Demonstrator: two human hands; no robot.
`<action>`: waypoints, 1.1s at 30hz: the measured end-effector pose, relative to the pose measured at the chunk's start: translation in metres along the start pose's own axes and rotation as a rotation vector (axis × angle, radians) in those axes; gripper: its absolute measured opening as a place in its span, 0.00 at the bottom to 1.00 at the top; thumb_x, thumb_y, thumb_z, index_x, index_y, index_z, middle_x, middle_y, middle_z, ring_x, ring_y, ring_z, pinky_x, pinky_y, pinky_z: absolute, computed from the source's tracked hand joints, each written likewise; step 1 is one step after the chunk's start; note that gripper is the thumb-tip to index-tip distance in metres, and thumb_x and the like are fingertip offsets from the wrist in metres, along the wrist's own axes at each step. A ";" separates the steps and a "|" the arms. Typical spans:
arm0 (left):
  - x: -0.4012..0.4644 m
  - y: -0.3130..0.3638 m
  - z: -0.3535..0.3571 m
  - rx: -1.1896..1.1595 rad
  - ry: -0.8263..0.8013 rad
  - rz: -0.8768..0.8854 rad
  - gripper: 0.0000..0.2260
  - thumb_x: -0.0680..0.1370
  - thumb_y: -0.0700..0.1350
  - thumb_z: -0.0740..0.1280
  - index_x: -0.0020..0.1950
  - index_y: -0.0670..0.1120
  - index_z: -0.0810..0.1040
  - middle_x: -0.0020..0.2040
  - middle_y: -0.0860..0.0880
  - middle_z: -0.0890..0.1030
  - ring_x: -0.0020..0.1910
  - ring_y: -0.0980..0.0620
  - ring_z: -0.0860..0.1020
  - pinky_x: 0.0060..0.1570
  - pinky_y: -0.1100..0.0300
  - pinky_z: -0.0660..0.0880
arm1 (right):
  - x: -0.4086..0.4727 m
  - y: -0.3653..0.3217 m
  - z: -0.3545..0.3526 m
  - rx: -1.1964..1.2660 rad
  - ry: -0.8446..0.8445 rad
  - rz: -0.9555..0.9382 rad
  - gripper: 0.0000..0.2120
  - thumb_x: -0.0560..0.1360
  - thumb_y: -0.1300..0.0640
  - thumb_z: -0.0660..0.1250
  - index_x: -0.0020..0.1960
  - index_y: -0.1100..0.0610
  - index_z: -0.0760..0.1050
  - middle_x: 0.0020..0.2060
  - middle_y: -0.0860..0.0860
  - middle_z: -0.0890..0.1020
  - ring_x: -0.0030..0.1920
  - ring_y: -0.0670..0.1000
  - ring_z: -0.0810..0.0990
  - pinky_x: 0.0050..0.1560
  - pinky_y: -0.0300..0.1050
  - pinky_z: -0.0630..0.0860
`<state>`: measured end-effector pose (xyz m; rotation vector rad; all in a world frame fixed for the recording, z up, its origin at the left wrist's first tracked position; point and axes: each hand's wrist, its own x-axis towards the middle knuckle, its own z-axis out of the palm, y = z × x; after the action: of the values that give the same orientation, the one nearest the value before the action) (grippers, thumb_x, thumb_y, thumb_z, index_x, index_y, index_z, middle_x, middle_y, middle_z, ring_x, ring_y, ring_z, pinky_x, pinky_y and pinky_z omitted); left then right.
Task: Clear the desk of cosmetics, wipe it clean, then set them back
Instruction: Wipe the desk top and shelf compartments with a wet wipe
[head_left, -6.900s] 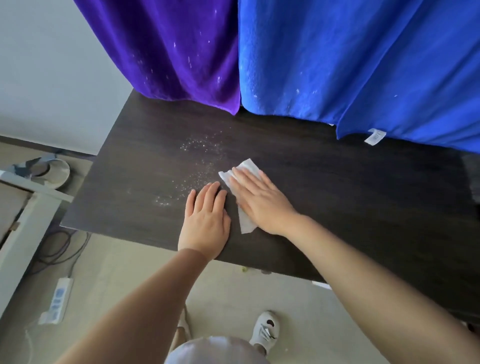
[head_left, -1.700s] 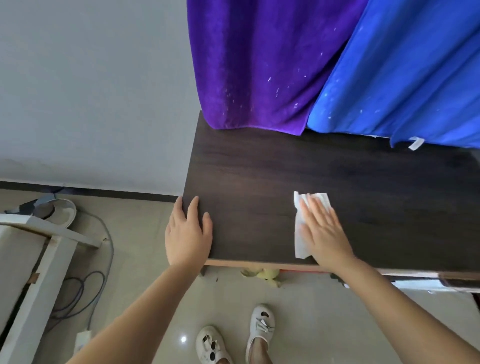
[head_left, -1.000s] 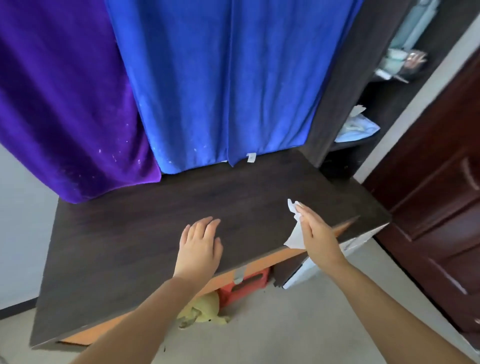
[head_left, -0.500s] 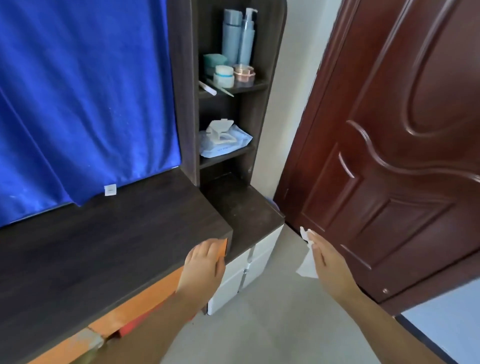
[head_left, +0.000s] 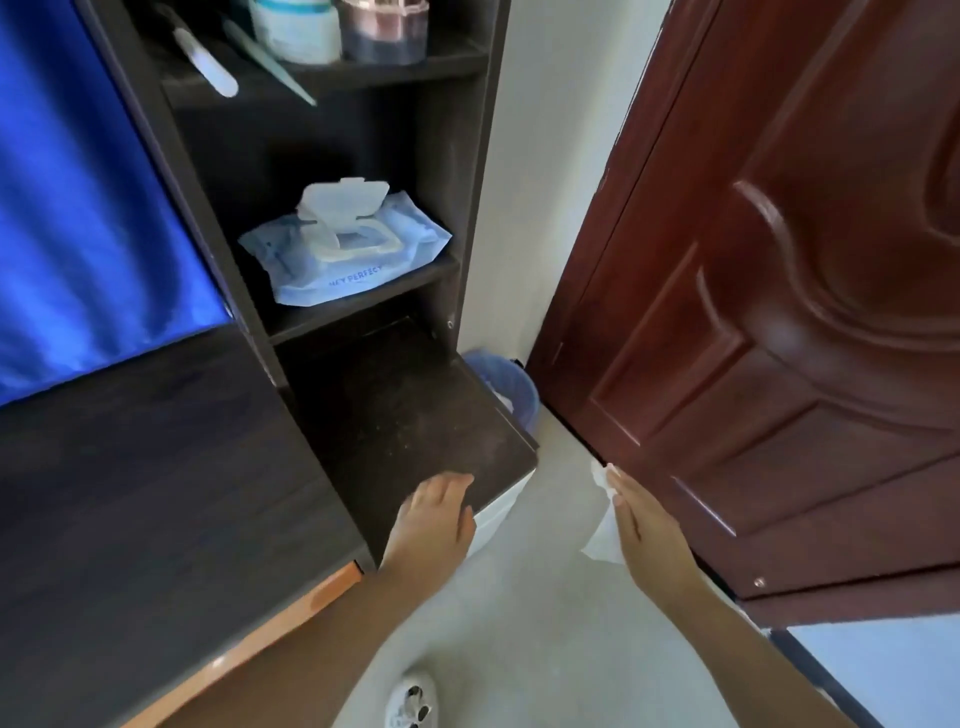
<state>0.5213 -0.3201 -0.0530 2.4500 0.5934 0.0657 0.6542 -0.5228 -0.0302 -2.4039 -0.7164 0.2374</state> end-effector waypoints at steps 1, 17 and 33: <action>0.012 -0.001 0.005 0.002 -0.011 -0.022 0.18 0.80 0.45 0.54 0.70 0.48 0.64 0.69 0.51 0.67 0.68 0.52 0.64 0.69 0.58 0.58 | 0.012 0.004 0.004 0.007 -0.027 0.025 0.17 0.80 0.59 0.54 0.67 0.61 0.69 0.66 0.54 0.73 0.67 0.49 0.69 0.65 0.32 0.58; 0.067 -0.074 0.104 0.137 0.322 -0.720 0.17 0.77 0.43 0.58 0.66 0.41 0.69 0.68 0.39 0.69 0.68 0.42 0.63 0.70 0.46 0.57 | 0.186 0.024 0.172 -0.361 -0.468 -0.571 0.24 0.79 0.54 0.57 0.73 0.59 0.58 0.72 0.59 0.64 0.72 0.60 0.62 0.66 0.61 0.68; 0.071 -0.090 0.117 0.246 0.460 -0.757 0.20 0.76 0.46 0.52 0.64 0.41 0.69 0.65 0.39 0.72 0.66 0.46 0.62 0.68 0.48 0.51 | 0.238 0.034 0.190 -0.554 -0.557 -0.974 0.27 0.80 0.45 0.34 0.75 0.54 0.46 0.75 0.53 0.50 0.76 0.55 0.49 0.74 0.55 0.47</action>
<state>0.5709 -0.2902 -0.2062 2.2693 1.7785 0.2610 0.8057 -0.3193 -0.2019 -2.1237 -2.3397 0.3170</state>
